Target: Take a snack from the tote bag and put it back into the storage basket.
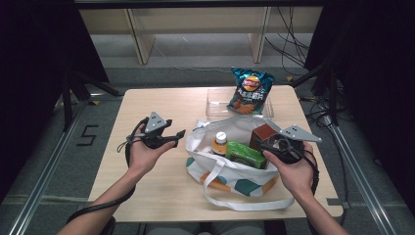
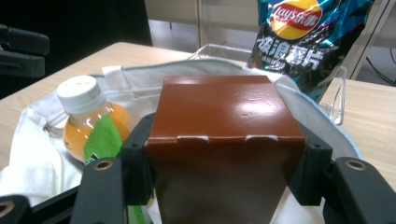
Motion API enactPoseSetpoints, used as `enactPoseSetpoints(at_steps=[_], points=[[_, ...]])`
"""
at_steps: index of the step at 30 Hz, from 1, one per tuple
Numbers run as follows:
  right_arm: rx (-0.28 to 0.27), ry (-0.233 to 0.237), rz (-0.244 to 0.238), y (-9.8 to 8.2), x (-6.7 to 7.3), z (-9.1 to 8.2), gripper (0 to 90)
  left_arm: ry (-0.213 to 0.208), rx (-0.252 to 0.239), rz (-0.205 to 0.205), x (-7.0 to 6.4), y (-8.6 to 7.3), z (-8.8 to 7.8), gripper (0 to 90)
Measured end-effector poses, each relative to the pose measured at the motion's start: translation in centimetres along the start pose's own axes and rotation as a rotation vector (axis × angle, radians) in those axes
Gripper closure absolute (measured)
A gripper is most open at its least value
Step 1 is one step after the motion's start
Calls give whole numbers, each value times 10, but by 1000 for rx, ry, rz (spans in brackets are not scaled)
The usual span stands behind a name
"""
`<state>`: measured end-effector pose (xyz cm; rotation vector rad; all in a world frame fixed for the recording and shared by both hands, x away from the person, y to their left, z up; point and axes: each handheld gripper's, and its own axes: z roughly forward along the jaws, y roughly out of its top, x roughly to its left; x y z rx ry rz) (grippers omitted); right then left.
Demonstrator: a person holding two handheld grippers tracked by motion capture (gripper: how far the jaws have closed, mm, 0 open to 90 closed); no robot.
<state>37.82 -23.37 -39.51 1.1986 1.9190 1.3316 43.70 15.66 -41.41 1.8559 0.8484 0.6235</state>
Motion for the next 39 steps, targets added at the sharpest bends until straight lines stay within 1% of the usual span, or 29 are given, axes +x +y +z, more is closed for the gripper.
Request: enactPoseSetpoints(at_steps=[1, 2, 4, 5, 6, 7, 8, 9, 10, 12, 15, 16, 17, 19, 21, 23, 24, 25, 27, 28, 30, 31, 32, 33, 34, 35, 37, 38, 39], points=[[-5, -2, 21, 2, 2, -1, 393, 3, -2, -2, 0, 0, 0, 353], [-12, 0, 22, 3, 2, -2, 394, 4, -3, -3, 0, 0, 0, 353], [-13, -8, -2, 5, 1, -5, 394, 4, -2, -3, 0, 0, 0, 353], [-32, -3, -12, 6, 0, -4, 394, 5, -2, -4, 0, 0, 0, 353], [-22, -6, 4, 7, 1, -6, 394, 5, -2, -4, 0, 0, 0, 353], [-28, -1, 18, 8, 2, -6, 394, 5, -2, -4, 0, 0, -1, 353], [-37, -6, -9, 8, -1, -7, 394, 6, -2, -4, 0, 0, -1, 353], [-53, -11, 16, 8, 1, -6, 394, 7, -2, -3, 1, 0, -1, 353], [-37, -2, -2, 10, -1, -8, 394, 7, -2, -3, 1, 0, -1, 353], [-39, -3, 4, 10, -1, -8, 394, 8, -3, 0, 1, 1, -1, 353], [-52, -1, -4, 12, -3, -9, 395, 8, -3, -2, 1, 1, 0, 353], [-50, -2, 13, 12, -2, -9, 395, 8, -3, -2, 1, 1, 0, 353], [-60, 7, 16, 13, -2, -9, 395, 9, -1, -8, 1, 0, 0, 353], [-50, 3, 27, 14, 0, -11, 395, 10, -1, -5, 1, 0, 0, 353], [-65, 7, 8, 15, -2, -11, 395, 11, -1, -6, 1, 0, -1, 353], [-76, 2, 6, 17, -2, -12, 395, 12, 0, -8, 2, 0, -1, 353], [-83, 2, -12, 17, -3, -12, 395, 12, -1, -9, 2, 0, 0, 353], [-69, 8, 8, 18, -2, -13, 395, 13, 0, -10, 2, 0, 0, 353], [-72, 6, 15, 19, -1, -14, 395, 14, 1, -11, 2, 0, 0, 353], [-82, 8, 4, 20, -2, -14, 395, 14, 1, -11, 2, 0, 0, 353], [-82, 5, 5, 20, -2, -14, 396, 13, 2, -10, 2, 0, 0, 353], [-94, 2, -10, 22, -3, -15, 395, 11, 2, -7, 2, 0, 0, 353], [-94, 2, -10, 22, -3, -15, 395, 11, 2, -7, 2, 0, 0, 353], [-93, 6, 2, 24, -3, -16, 396, 10, 3, -3, 1, 1, 0, 353], [-96, 11, -2, 25, -3, -16, 396, 10, 2, -3, 1, 1, 0, 353], [-96, -2, 8, 25, -3, -18, 396, 9, 1, -1, 1, 1, 0, 353], [-98, 2, 6, 27, -3, -18, 396, 9, -4, -1, 1, 1, 0, 353], [-98, -1, 19, 28, -2, -19, 396, 5, -6, -7, 0, 1, -1, 353], [-104, -4, -2, 29, -3, -20, 396, 8, -2, -4, 0, 1, -1, 353]])
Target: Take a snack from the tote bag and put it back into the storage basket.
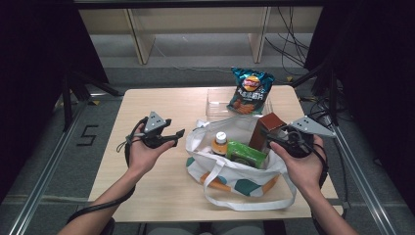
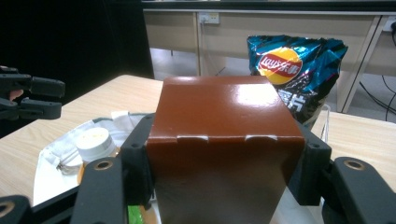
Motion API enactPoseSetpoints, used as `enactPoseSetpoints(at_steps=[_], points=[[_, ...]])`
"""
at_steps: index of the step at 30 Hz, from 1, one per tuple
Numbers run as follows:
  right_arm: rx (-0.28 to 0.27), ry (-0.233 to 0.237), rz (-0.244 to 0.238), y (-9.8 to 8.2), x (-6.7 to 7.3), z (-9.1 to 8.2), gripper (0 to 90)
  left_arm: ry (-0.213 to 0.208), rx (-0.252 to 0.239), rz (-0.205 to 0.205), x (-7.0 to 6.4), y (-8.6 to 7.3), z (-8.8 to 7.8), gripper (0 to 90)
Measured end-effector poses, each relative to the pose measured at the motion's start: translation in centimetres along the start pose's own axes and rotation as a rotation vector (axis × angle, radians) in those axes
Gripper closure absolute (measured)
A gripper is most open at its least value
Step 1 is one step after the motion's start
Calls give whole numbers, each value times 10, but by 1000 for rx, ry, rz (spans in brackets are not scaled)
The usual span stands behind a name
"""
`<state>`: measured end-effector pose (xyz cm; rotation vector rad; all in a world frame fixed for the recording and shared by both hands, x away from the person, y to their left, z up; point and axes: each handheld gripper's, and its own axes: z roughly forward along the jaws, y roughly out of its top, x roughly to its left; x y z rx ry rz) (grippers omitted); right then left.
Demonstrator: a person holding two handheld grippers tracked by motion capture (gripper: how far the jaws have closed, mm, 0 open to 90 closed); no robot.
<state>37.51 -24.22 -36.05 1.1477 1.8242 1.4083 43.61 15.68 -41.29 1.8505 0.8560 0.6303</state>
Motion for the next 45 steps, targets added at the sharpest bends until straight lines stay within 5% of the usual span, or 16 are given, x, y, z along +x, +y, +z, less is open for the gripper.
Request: enactPoseSetpoints(at_steps=[45], points=[[-102, -24, 33, 45, -7, -4, 397, 3, -5, 6, 0, 2, -1, 353]])
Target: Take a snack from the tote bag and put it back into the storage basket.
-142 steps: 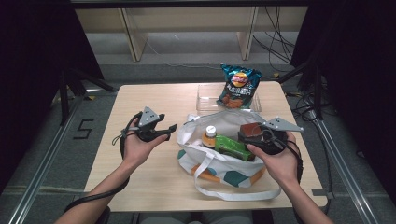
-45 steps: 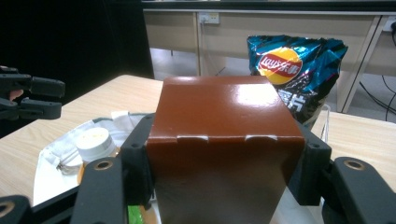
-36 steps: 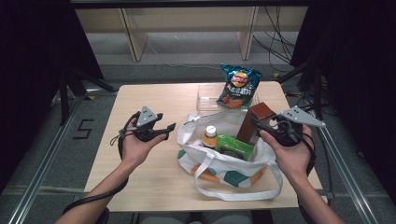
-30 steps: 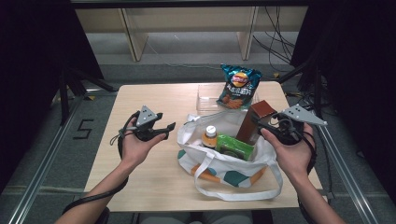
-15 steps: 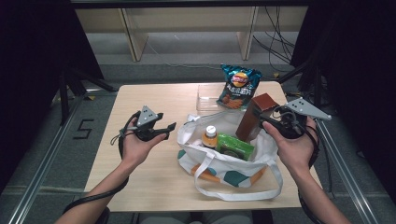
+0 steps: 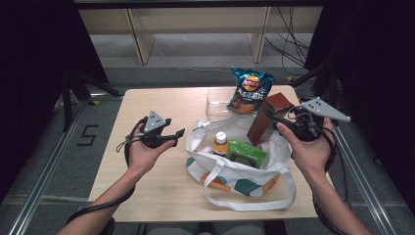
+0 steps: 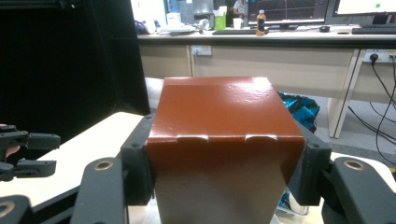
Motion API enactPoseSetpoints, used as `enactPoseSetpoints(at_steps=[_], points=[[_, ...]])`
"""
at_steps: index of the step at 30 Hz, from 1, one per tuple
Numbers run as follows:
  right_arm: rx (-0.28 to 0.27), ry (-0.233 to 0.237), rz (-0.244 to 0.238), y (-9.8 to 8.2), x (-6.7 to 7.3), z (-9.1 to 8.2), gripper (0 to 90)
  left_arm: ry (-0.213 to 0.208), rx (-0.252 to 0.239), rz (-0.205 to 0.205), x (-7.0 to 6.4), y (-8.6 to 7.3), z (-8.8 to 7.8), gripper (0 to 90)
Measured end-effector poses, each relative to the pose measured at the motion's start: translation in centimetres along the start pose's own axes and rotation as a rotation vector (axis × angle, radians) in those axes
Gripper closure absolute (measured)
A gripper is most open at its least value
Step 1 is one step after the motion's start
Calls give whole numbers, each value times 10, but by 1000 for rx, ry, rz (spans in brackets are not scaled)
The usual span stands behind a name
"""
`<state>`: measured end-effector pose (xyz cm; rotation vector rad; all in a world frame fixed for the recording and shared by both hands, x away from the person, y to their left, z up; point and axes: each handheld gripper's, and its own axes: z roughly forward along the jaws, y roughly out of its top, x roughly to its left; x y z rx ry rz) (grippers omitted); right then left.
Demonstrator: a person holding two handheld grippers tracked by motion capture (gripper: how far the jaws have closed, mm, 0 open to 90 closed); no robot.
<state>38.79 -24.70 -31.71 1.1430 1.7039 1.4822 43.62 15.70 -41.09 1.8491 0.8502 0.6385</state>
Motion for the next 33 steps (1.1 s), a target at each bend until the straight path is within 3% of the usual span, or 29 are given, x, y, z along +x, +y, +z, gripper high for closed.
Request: enactPoseSetpoints(at_steps=[6, 16, 33], points=[[-18, 3, -16, 3, -3, 1, 397, -1, -3, -5, 0, 0, 1, 353], [-35, 7, 11, 11, -3, -1, 397, 1, -1, -2, 0, 0, 0, 353], [-69, -10, 0, 23, -8, -5, 397, -1, 0, 2, -1, 1, 1, 353]])
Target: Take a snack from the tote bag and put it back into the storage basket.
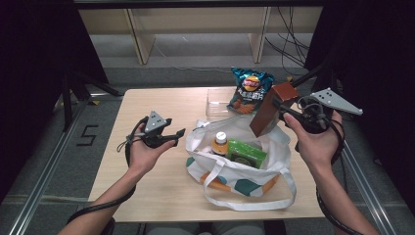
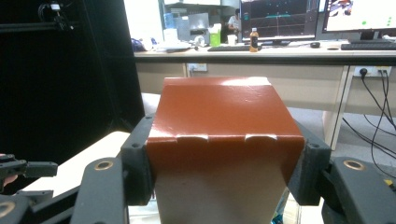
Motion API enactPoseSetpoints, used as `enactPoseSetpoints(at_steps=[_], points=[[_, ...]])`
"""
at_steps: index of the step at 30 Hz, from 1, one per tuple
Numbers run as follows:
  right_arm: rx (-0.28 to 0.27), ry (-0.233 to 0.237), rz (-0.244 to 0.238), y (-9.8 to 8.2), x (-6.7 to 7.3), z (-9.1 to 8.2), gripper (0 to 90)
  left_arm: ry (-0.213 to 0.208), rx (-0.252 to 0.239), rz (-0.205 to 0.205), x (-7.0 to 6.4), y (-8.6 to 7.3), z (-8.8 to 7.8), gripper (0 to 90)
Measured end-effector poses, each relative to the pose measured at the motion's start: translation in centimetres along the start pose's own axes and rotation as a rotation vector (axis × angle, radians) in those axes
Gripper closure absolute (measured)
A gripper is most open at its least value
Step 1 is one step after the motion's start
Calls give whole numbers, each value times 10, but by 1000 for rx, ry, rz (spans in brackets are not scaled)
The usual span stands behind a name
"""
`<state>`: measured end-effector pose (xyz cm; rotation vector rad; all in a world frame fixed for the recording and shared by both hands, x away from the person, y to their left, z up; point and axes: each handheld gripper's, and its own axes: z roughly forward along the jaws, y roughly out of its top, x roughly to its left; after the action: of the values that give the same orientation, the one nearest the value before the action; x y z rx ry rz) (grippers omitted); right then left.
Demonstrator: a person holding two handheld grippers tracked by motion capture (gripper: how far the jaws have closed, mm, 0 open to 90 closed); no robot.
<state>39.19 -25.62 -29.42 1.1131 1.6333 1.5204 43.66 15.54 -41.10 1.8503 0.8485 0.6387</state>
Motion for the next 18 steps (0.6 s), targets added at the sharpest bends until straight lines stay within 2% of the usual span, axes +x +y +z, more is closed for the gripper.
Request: enactPoseSetpoints(at_steps=[1, 2, 3, 8, 11, 16, 18], points=[[-4, 1, -10, 1, -1, 0, 398, 0, 0, 1, 0, 0, 0, 353], [3, -4, 11, 2, 1, -1, 398, -1, 1, 1, 0, 0, 0, 353], [3, -4, 11, 2, 1, -1, 398, -1, 1, 1, 0, 0, 0, 353], [-4, 1, -9, 5, 1, 0, 398, 0, 0, 2, 0, 1, 0, 353], [-10, -2, 5, 5, 1, 0, 398, 0, 0, 4, 0, 1, -1, 353], [-18, -6, -10, 9, 0, 0, 398, 1, 1, 1, 0, 1, -1, 353], [-13, -7, 3, 11, 0, -1, 398, -1, -4, -2, -1, 1, 0, 353]])
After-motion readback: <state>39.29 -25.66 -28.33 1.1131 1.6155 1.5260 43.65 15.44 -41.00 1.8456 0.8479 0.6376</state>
